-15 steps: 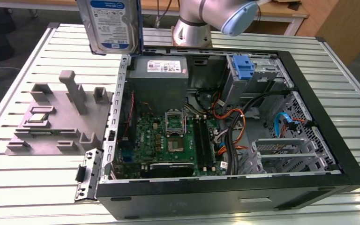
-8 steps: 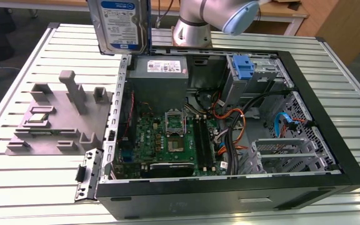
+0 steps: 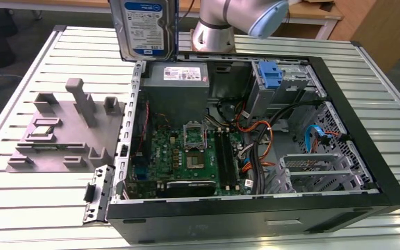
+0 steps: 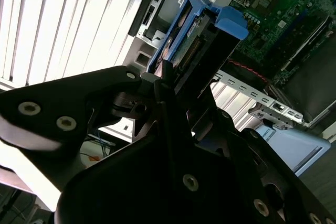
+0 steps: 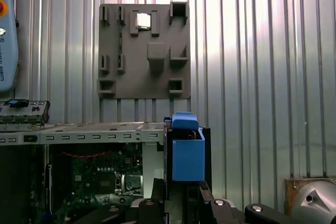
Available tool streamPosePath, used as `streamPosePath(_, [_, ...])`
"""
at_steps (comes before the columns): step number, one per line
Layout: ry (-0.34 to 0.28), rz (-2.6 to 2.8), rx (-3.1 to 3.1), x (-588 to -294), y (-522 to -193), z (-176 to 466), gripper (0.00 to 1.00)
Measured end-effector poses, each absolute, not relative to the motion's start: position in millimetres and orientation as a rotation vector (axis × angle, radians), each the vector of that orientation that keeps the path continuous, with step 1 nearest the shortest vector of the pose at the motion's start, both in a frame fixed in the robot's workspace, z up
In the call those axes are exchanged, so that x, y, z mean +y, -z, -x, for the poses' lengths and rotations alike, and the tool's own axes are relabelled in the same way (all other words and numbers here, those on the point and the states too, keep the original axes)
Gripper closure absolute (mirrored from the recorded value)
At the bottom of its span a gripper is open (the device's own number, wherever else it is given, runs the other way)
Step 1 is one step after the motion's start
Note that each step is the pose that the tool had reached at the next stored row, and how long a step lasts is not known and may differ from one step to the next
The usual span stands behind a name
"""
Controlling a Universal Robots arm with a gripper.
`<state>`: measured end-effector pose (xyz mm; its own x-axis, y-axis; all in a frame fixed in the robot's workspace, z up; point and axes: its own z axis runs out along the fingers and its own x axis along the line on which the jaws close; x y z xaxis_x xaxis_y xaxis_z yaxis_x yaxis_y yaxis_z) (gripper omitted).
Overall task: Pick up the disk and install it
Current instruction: 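Pick up the disk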
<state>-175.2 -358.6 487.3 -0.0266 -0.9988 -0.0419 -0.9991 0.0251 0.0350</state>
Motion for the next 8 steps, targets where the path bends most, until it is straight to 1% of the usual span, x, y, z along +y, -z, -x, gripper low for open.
streamPosePath(8, [-0.085,2.188,2.245,-358.6,-487.1,157.5,0.65])
